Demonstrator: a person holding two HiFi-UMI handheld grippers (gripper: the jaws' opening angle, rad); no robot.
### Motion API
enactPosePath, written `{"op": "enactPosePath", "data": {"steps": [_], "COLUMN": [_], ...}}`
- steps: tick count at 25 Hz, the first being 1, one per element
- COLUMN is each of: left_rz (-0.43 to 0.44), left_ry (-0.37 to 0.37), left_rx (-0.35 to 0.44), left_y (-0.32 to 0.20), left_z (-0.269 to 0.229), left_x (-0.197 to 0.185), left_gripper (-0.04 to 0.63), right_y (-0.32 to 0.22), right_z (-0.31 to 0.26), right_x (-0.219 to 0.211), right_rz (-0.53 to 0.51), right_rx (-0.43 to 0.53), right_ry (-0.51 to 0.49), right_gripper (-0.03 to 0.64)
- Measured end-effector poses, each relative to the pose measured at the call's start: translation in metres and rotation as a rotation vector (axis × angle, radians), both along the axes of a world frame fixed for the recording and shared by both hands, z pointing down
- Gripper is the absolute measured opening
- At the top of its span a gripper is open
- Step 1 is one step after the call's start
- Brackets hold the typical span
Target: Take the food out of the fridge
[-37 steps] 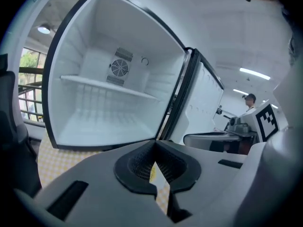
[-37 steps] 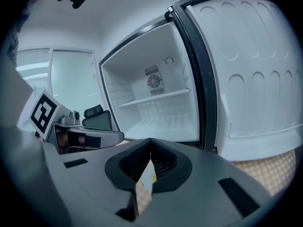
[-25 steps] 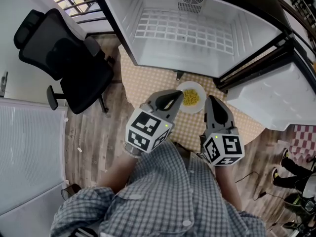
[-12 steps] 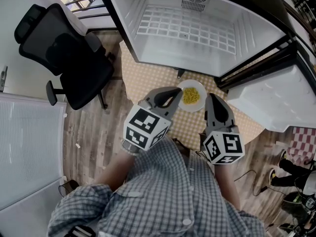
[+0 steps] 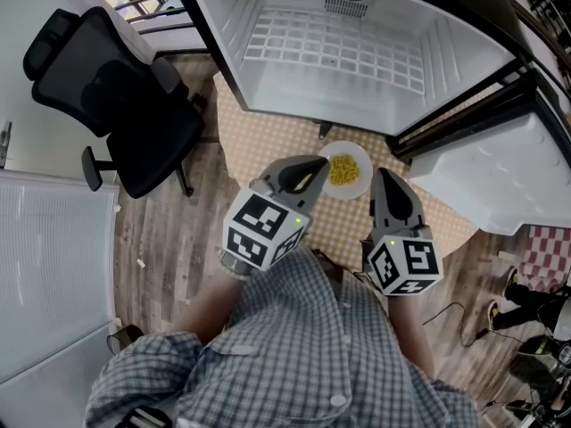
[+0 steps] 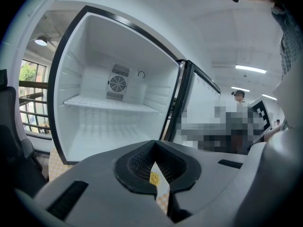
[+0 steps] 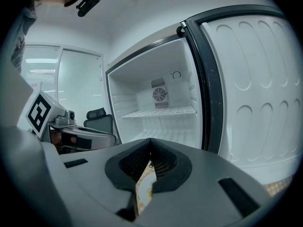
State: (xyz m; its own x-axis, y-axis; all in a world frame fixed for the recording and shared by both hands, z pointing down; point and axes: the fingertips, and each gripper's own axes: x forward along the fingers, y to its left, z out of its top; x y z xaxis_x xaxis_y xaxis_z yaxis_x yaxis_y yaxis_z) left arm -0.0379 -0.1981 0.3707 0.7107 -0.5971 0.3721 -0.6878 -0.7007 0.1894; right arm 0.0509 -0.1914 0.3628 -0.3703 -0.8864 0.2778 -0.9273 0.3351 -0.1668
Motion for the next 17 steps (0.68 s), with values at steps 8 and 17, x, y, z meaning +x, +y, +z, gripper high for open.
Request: {"op": "enactPosePath", "data": {"steps": [8,17], "left_rz": [-0.006,-0.003], "left_ry": [0.006,0.006], "left_rx": [-0.013,-0.020], "left_y": [0.0006,0.0021], "left_z": [0.0020,0.0038], "left_x": [-0.0005,0.0009], "left_gripper": [0.005,0.005], "right_y": [0.0029,0.0052], "right_z": [0.0060,0.0099], "right_x": [0.0016,0.0040], "right_rz": [-0.001,0.001], "right_rx": [-0.021,-0.038], "right_ry": [0.003,-0.010], "right_gripper": [0.009,0.009]}}
